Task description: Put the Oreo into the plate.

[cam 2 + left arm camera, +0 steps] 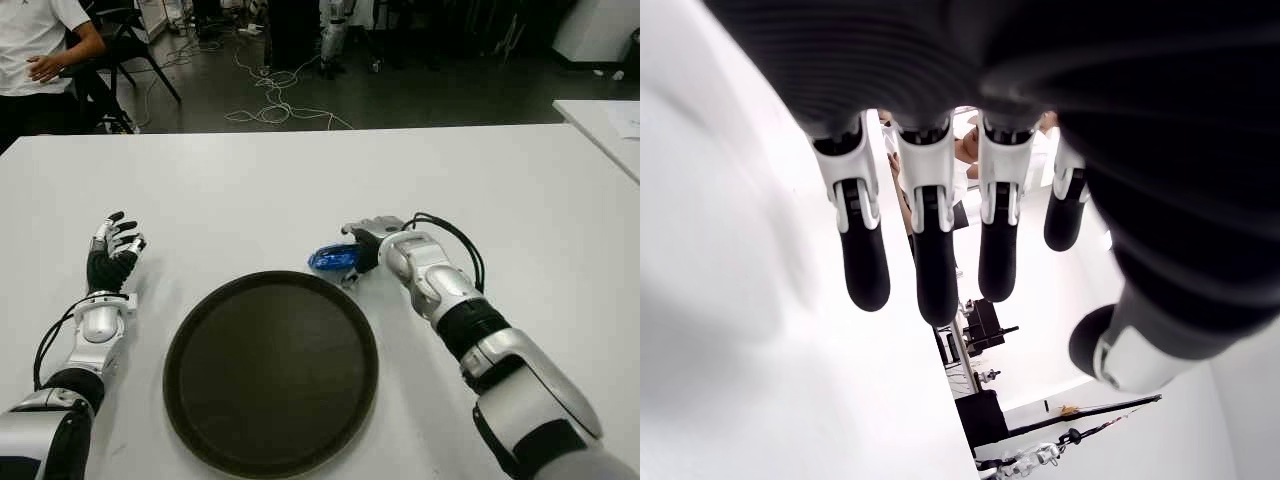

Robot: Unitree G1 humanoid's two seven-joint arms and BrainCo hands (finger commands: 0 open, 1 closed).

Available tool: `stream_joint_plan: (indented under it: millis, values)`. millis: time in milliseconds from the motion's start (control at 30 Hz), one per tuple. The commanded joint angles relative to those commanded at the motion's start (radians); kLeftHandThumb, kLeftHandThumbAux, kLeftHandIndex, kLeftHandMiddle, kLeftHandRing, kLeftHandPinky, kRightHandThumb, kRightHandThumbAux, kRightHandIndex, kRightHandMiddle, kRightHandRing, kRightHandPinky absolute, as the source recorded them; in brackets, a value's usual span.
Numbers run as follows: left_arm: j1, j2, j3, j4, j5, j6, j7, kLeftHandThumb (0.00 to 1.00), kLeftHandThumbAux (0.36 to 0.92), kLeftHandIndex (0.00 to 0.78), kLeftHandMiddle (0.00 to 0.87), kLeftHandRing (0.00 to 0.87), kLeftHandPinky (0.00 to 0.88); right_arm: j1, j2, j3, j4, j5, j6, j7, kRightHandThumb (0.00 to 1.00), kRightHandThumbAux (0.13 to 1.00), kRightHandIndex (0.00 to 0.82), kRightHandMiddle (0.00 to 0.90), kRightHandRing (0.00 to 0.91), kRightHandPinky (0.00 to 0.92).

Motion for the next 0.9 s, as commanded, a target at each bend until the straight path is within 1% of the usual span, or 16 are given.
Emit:
stream_joint_plan:
  millis: [167, 300, 567, 900]
  values:
    - [0.000, 0.000, 0.000, -0.001, 0.000, 0.001, 0.002, 0.308, 0.653, 0.158, 0.245, 0.273, 0.302, -0.002, 0.002, 0.004, 0.007, -0.004, -0.005, -0.012, 0.000, 0.602, 0.024, 0.029, 0.029, 0.019]
    - [0.001, 0.000, 0.000, -0.001, 0.002, 0.001, 0.005, 0.302, 0.647, 0.155, 0.239, 0.273, 0.301, -0.004, 0.003, 0.008, 0.012, -0.007, -0.007, -0.016, 0.000, 0.596, 0.018, 0.022, 0.022, 0.016]
    - [-0.001, -0.002, 0.002, 0.001, -0.001, 0.004, 0.007, 0.295, 0.648, 0.156, 0.235, 0.266, 0.295, -0.006, 0.005, 0.010, 0.018, -0.007, -0.012, -0.021, 0.000, 0.616, 0.015, 0.018, 0.015, 0.010]
    - [-0.002, 0.001, -0.003, 0.005, 0.007, 0.009, 0.015, 0.287, 0.648, 0.156, 0.233, 0.266, 0.296, -0.003, 0.010, 0.002, 0.020, 0.000, -0.011, -0.032, 0.000, 0.599, 0.013, 0.010, 0.008, 0.004]
